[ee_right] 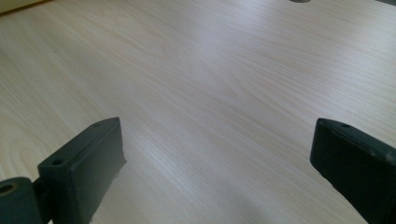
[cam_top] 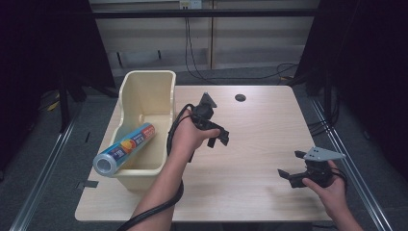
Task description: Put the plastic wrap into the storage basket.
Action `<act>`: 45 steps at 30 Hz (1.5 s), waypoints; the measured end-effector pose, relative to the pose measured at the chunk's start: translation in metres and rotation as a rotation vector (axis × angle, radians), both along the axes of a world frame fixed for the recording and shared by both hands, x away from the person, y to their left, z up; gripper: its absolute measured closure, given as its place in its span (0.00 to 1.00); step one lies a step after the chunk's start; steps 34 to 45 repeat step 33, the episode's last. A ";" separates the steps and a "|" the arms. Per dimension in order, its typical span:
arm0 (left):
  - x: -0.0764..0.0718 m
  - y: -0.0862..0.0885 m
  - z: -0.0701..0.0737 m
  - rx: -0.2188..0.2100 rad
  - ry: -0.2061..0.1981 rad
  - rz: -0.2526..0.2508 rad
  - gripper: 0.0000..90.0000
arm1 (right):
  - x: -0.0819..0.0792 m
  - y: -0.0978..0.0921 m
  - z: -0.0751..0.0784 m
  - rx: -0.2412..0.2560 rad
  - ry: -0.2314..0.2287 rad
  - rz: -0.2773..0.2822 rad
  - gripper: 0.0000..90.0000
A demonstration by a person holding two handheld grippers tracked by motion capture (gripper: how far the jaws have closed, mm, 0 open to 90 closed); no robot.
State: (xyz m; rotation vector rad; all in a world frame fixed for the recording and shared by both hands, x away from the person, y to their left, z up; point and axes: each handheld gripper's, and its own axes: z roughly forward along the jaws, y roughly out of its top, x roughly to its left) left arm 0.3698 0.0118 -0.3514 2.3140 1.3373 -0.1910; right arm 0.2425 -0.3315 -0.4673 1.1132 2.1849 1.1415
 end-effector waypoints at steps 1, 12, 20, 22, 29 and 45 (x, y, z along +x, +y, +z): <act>0.000 -0.001 -0.001 0.004 0.000 -0.004 0.11 | 0.000 0.000 0.000 0.002 -0.002 0.005 0.03; -0.005 -0.009 -0.013 -0.003 -0.005 -0.033 0.11 | 0.000 0.000 -0.001 0.000 0.002 0.005 0.03; -0.008 -0.017 -0.025 -0.017 -0.002 -0.051 0.11 | 0.000 0.000 -0.001 -0.004 0.007 -0.001 0.03; -0.009 -0.019 -0.029 -0.020 -0.008 -0.053 0.11 | 0.001 0.000 -0.002 -0.005 0.007 0.008 0.03; -0.012 -0.020 -0.039 -0.032 -0.007 -0.066 0.11 | 0.001 0.000 -0.003 -0.011 0.012 0.005 0.03; -0.015 -0.020 -0.041 -0.030 -0.019 -0.077 0.10 | 0.001 0.000 -0.004 -0.013 0.022 0.006 0.03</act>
